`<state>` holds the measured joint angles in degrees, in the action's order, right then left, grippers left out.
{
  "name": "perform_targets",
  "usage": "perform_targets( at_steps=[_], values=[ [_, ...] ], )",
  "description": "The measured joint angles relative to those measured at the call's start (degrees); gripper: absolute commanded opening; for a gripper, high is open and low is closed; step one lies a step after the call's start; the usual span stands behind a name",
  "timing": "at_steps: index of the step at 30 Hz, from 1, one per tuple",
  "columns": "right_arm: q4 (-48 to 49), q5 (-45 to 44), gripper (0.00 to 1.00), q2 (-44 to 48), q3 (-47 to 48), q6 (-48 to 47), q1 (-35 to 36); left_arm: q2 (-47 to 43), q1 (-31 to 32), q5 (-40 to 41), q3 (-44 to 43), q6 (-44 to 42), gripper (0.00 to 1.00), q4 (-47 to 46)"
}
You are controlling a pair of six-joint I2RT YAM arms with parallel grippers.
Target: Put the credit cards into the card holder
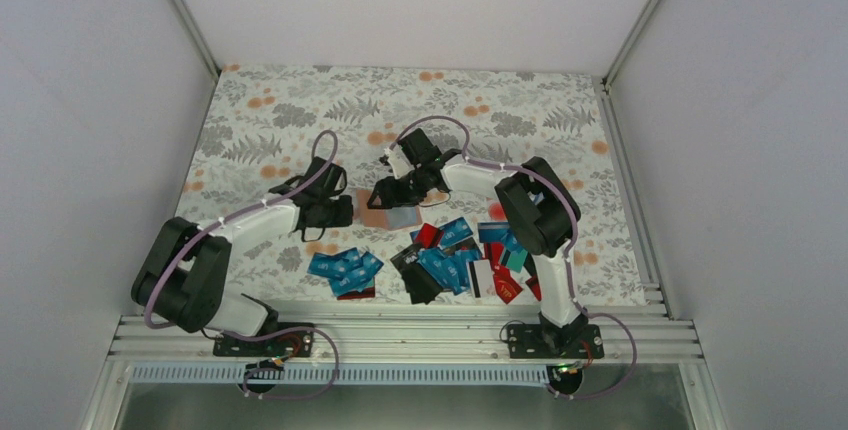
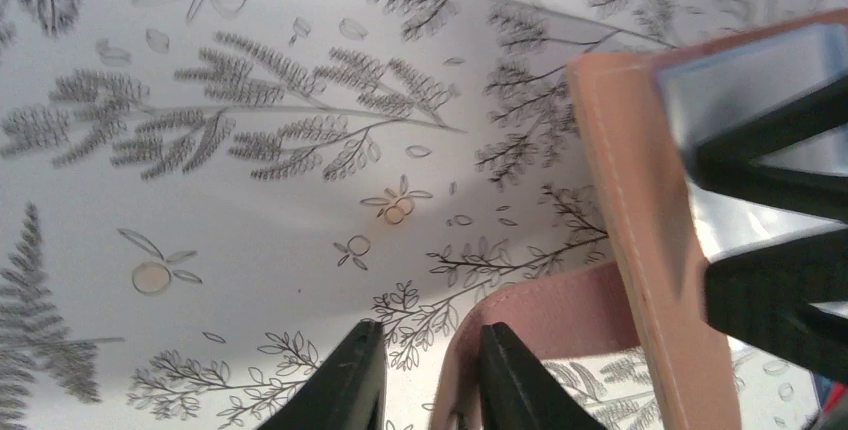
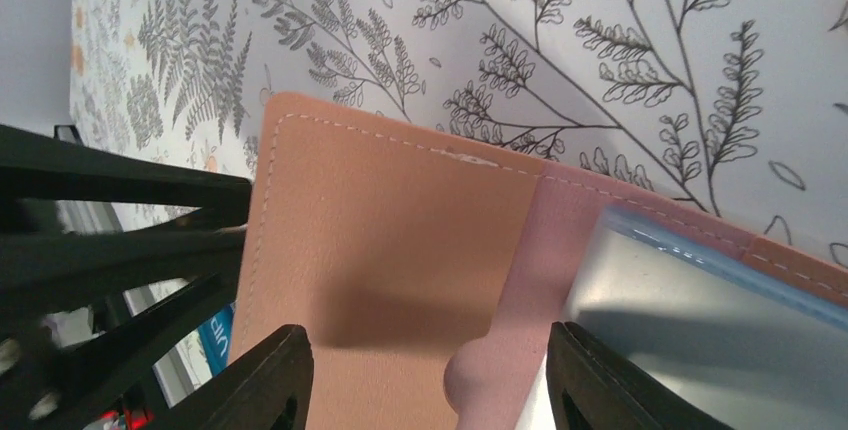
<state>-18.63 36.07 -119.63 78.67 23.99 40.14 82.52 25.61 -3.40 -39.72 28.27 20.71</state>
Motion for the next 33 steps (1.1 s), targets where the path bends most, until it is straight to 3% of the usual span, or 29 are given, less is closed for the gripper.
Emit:
perform_targets(
  at_steps=[4, 7, 16, 33],
  values=[
    [-0.5, -2.0, 0.62, -0.3, 0.8, 0.0, 0.3, -2.4, 0.3, 0.7, -2.8, 0.0, 0.55, 3.5],
    [-0.7, -3.0, 0.62, -0.4, 1.1, -0.1, 0.4, -4.5, 1.6, 2.2, -6.7, 0.7, 0.61, 7.4],
    [-1.7, -3.7, 0.64, -0.8, 2.1, -0.2, 0.5, -9.0, 4.4, 0.9, -16.1, 0.8, 0.62, 9.8],
    [-2.7, -3.8, 0.63, -0.7, 2.3, -1.2, 0.3, -2.8, 4.2, -6.8, -4.9, 2.4, 0.53, -1.0]
  ],
)
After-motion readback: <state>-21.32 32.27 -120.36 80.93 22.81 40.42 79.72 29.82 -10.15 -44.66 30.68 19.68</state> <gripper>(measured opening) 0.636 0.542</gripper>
